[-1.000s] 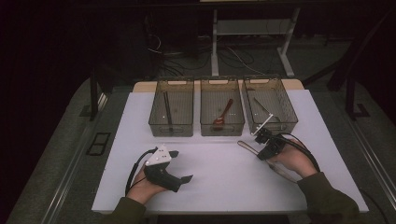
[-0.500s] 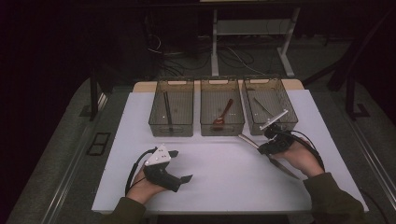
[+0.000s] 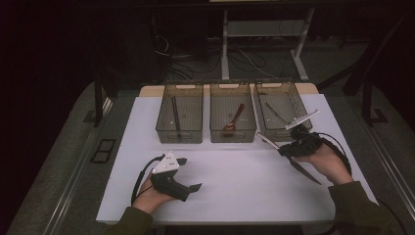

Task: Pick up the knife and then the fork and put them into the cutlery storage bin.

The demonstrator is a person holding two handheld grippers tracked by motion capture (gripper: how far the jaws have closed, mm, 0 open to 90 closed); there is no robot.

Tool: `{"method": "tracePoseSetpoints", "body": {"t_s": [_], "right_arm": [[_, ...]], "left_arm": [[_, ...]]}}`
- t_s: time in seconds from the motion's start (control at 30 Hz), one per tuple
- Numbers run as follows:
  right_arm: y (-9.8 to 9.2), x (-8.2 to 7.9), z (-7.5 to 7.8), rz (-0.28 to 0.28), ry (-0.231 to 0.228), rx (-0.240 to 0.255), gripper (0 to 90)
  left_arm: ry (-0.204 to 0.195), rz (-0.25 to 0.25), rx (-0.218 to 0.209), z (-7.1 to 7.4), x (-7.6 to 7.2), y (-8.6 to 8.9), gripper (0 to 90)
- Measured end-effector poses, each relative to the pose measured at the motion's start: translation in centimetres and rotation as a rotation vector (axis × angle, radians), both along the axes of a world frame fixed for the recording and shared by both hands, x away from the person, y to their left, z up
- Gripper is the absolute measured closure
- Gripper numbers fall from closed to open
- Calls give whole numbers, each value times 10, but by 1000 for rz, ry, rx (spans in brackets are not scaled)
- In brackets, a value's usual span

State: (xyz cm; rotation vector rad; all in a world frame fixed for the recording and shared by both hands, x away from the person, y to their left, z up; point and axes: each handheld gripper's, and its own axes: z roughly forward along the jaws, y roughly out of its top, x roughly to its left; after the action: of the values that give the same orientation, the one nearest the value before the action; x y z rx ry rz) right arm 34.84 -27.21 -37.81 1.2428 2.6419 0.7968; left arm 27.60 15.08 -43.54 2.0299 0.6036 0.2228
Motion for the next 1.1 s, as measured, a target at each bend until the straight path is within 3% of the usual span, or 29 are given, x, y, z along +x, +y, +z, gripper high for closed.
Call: {"method": "tracePoseSetpoints", "body": {"t_s": [0.37,0.77,1.1], "right_arm": [[-18,5,18,-48,-43,25,785],[-26,22,24,-88,-59,41,785],[-27,41,31,-113,-58,15,785]], "left_arm": [[2,2,-5,0,0,1,0],[-4,1,-4,1,1,4,0],[-6,4,-5,0,1,6,0]]}}
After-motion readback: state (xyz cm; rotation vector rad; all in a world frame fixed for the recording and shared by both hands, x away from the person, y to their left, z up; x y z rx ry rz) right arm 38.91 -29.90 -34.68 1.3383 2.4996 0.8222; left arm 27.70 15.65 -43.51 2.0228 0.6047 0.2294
